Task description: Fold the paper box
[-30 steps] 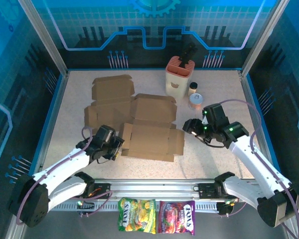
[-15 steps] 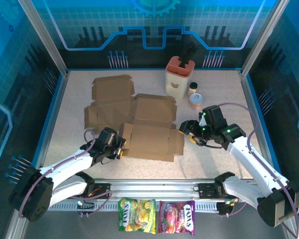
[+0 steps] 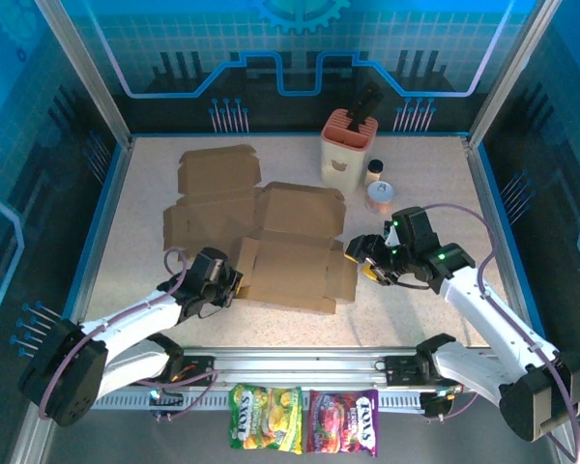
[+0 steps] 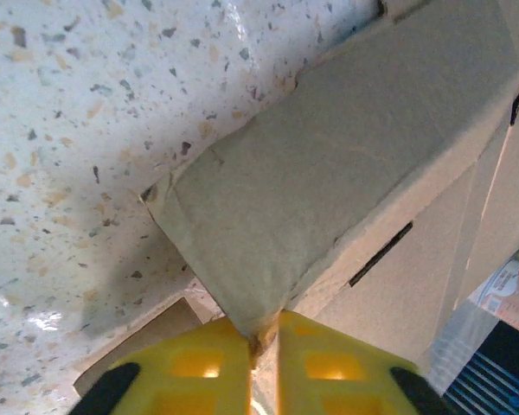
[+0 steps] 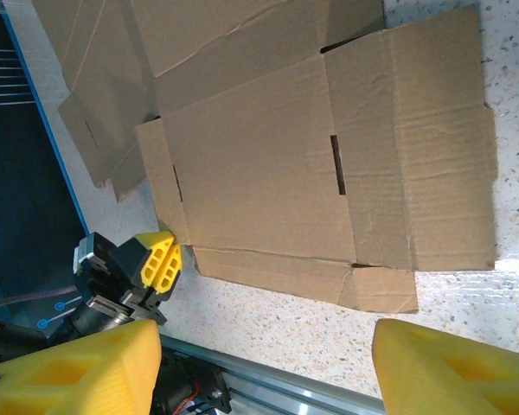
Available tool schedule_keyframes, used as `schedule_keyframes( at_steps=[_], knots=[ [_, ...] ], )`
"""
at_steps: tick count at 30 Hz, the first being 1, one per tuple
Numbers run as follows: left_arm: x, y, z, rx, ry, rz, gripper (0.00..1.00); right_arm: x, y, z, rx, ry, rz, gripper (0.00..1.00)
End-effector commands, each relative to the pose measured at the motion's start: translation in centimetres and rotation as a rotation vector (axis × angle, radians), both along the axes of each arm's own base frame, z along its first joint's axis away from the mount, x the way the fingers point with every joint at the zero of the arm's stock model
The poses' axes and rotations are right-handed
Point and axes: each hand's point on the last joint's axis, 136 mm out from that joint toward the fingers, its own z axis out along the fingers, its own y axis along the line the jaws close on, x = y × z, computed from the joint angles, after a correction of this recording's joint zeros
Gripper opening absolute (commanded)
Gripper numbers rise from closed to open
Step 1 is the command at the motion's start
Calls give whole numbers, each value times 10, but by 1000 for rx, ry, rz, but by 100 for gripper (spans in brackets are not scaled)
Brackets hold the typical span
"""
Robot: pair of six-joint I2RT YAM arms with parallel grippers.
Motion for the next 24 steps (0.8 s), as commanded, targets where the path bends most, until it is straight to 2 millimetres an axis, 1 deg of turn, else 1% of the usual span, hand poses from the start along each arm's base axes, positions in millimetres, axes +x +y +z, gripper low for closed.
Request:
schedule_keyframes(
  at_steps=[1, 4, 8, 10, 14, 17, 19, 21, 24],
  knots=[
    [1, 0, 4, 23, -27, -19, 7, -8, 8, 2, 41, 31, -4, 66],
    [3, -2, 12, 18, -38, -23, 0, -12, 12, -1, 57, 64, -42, 65],
    [8, -9, 25, -12, -48, -10, 0, -18, 25, -2, 95, 90, -117, 65],
    [11, -13, 33, -35, -55, -3, 0, -20, 36, -1, 137, 87, -171, 65],
    [13, -17, 47, -67, -56, 13, 0, -26, 54, -8, 198, 100, -300, 65],
    [15, -20, 56, -96, -66, 24, 0, -33, 66, -12, 200, 94, -374, 69],
    [15, -22, 60, -108, -66, 24, 0, -37, 75, -14, 206, 80, -413, 74],
    [15, -24, 61, -116, -65, 21, 0, -39, 84, -20, 216, 82, -444, 79],
    [16, -27, 64, -135, -64, 22, 0, -40, 96, -30, 226, 91, -467, 81]
  ],
)
